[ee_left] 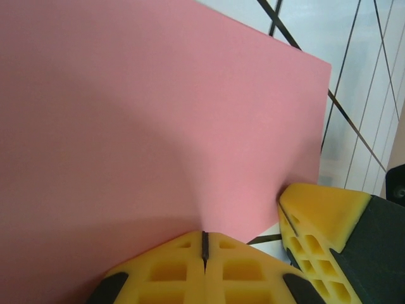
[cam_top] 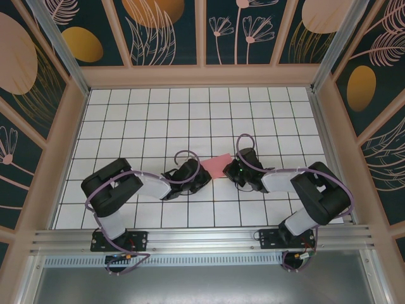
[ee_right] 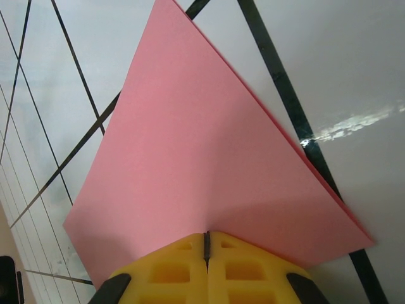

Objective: Fold a paper plane with a square sheet of paper (pick it up from the middle)
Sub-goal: First fold in half a square sheet of paper at the center of the table.

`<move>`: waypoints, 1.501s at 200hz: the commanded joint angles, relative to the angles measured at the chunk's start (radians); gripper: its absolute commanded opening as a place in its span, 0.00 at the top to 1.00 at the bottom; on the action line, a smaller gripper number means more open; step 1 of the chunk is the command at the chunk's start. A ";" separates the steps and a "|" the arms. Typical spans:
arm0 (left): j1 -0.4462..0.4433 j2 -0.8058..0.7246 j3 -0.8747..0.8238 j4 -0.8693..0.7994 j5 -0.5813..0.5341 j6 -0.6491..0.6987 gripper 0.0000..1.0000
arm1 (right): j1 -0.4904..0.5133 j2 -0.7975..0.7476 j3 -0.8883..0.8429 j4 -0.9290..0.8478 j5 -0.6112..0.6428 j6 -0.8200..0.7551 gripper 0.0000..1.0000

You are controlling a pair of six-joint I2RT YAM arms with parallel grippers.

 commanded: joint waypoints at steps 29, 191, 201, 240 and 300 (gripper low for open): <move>0.009 -0.046 -0.028 -0.206 -0.093 -0.035 1.00 | -0.016 0.017 -0.046 -0.101 0.055 0.007 1.00; 0.021 -0.236 -0.139 -0.354 -0.150 -0.007 1.00 | -0.035 -0.015 -0.036 -0.143 0.127 -0.036 1.00; 0.041 -0.258 -0.124 -0.377 -0.148 0.032 1.00 | -0.035 -0.032 -0.011 -0.164 0.143 -0.069 1.00; 0.169 -0.335 -0.022 -0.492 -0.107 0.243 0.89 | -0.024 -0.066 0.133 -0.267 0.157 -0.216 0.98; 0.310 -0.315 0.135 -0.596 -0.019 0.464 0.48 | 0.021 0.049 0.323 -0.467 0.264 -0.231 0.70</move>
